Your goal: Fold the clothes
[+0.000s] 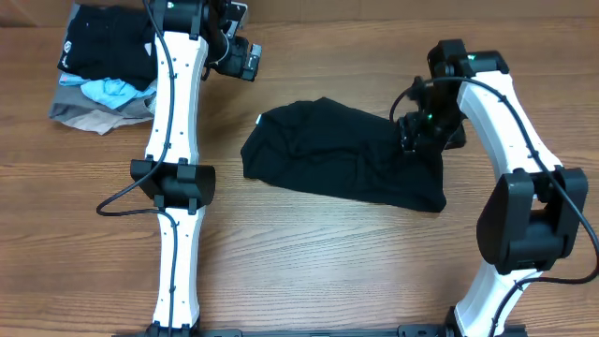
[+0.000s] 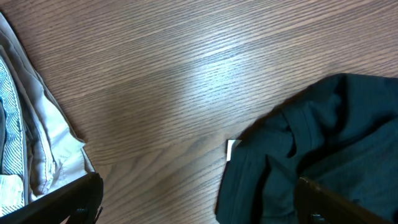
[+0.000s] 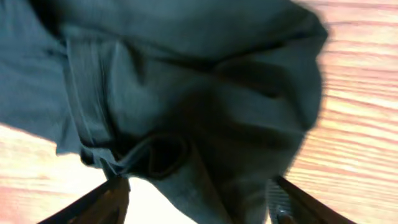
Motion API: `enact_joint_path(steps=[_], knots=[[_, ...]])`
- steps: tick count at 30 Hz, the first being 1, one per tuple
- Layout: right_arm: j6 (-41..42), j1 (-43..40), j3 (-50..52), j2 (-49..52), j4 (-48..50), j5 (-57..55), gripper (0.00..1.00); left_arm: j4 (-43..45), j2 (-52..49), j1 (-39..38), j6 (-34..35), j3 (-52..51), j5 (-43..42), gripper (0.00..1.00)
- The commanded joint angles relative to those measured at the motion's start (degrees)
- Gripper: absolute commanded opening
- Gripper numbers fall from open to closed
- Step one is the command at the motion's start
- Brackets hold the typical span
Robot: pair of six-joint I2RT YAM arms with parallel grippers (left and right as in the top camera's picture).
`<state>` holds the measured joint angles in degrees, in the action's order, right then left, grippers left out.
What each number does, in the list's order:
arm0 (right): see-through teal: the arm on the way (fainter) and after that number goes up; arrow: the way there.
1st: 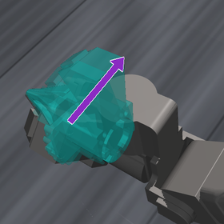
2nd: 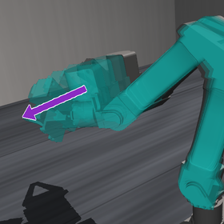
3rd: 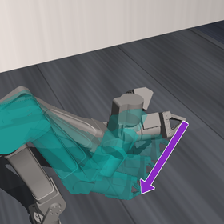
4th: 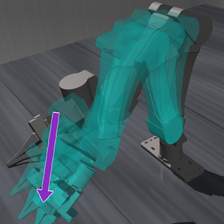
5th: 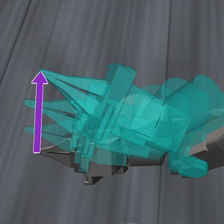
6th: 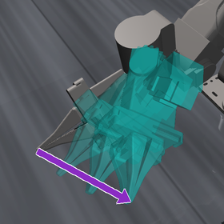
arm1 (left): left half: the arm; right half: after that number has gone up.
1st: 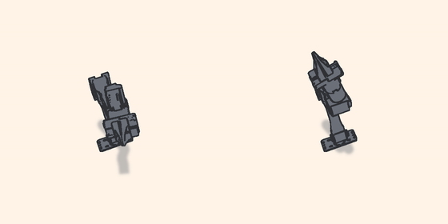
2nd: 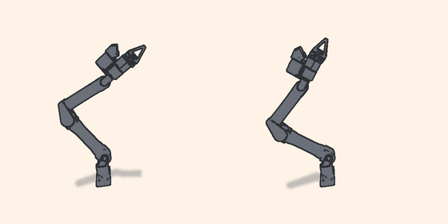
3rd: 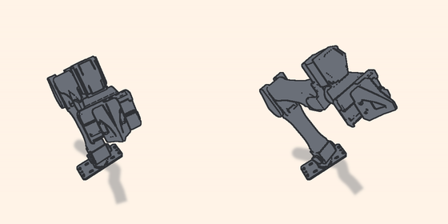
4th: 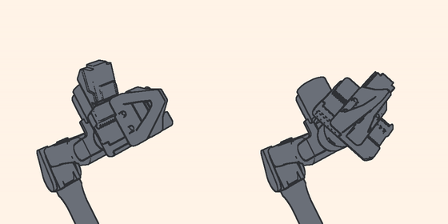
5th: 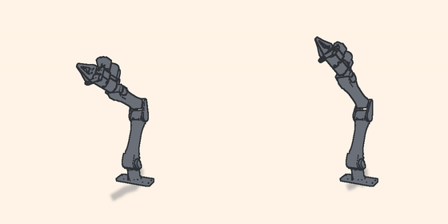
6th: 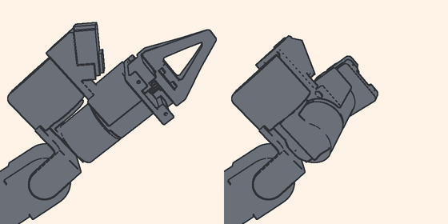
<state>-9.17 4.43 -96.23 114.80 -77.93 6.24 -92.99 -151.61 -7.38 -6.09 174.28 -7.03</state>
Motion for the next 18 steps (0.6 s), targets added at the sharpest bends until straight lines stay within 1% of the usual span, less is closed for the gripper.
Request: enact_joint_path(steps=[1, 4, 5, 7, 10, 12, 17, 18], knots=[[-4.8, -0.2, 2.5, -1.5, 1.2, 3.6, 0.48, 0.3, 2.3, 0.3, 0.6, 1.3, -0.1, 1.0], [-4.8, -0.2, 2.5, -1.5, 1.0, 5.5, 0.2, 0.2, 2.3, 0.3, 0.6, 1.3, -0.1, 1.0], [-4.8, -0.2, 2.5, -1.5, 0.6, 6.2, 0.04, 0.2, 2.3, 0.3, 0.6, 1.3, -0.1, 1.0], [-4.8, -0.2, 2.5, -1.5, -0.5, 7.6, 0.04, 0.2, 2.3, 0.3, 0.6, 1.3, -0.1, 1.0], [-4.8, 1.3, 2.5, -1.5, -5.0, 11.9, 0.04, 0.3, 2.3, 0.3, 0.5, 1.3, -0.1, 1.0], [-4.8, 2.5, 2.5, -1.5, -5.9, 12.5, 0.04, 0.3, 2.3, 0.3, 0.5, 1.3, -0.1, 1.0], [-4.3, 9.2, 2.5, -1.5, -6.2, 14.5, 0.04, 0.4, 2.3, 0.3, 0.6, 1.3, -0.1, 1.0], [-4.3, 11.9, 2.5, -1.5, -6.1, 14.5, 0.04, 0.5, 2.3, 0.3, 0.5, 1.3, -0.1, 1.0]])
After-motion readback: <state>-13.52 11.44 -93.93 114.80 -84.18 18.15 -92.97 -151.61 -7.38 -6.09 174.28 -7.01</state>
